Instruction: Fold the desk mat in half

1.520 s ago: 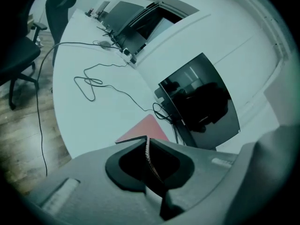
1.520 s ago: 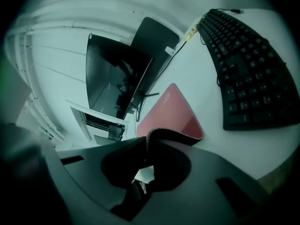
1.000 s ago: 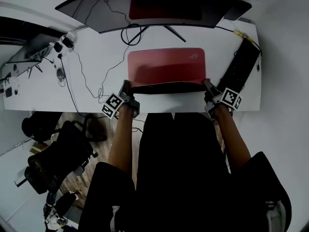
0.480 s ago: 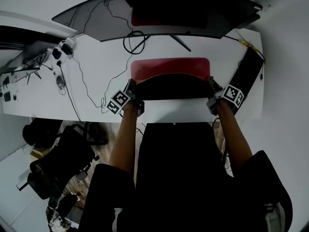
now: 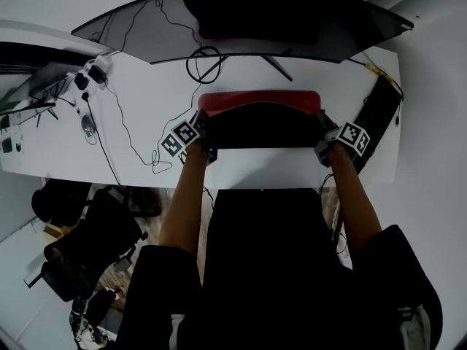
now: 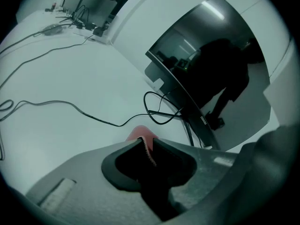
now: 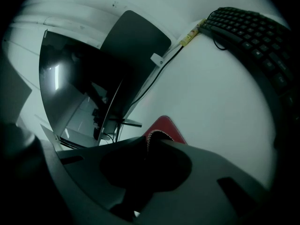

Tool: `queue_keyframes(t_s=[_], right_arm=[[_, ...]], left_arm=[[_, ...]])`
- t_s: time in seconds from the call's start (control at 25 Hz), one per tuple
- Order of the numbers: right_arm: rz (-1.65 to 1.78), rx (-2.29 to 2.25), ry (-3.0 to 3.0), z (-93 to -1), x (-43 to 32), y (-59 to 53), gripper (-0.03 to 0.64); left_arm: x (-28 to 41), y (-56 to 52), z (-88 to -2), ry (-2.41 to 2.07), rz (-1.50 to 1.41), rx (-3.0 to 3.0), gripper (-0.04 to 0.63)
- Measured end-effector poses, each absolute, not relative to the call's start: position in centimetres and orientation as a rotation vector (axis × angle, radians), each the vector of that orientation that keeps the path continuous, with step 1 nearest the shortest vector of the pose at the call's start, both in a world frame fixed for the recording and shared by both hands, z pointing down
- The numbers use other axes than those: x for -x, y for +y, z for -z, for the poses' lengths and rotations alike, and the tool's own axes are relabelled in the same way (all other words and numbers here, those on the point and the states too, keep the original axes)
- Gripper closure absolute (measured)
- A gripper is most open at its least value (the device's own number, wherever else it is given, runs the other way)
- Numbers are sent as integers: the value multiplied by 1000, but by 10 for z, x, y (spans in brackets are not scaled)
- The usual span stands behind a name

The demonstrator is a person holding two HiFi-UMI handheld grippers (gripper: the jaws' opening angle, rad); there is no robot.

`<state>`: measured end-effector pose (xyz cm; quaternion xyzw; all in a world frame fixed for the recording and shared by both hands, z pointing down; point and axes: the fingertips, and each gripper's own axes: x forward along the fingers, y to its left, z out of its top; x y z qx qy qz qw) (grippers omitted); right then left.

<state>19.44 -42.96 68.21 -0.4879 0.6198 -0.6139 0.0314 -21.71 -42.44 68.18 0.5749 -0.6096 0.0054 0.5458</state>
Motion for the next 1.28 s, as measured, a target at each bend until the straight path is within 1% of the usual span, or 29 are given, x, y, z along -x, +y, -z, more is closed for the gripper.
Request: queue_keyframes(t_s=[0.24, 0.52, 0.92, 1.2, 1.28], right_arm=[[1899, 1547, 1911, -694, -191, -441, 586], [1879, 1572, 1882, -702, -190, -451, 578], [1906, 1649, 1848, -706, -190, -456, 555], [1914, 1619, 1853, -706, -187, -458, 535], [1920, 1595, 1847, -707, -186, -459, 528]], left_arm=[[219, -435, -695, -1442, -46, -1331, 512], [215, -450, -698, -1447, -86, -1340, 494], [210, -455, -696, -1428, -91, -1366, 445], [211, -456, -689, -1483, -102, -1398, 377], [213, -455, -689, -1489, -94, -1405, 367]])
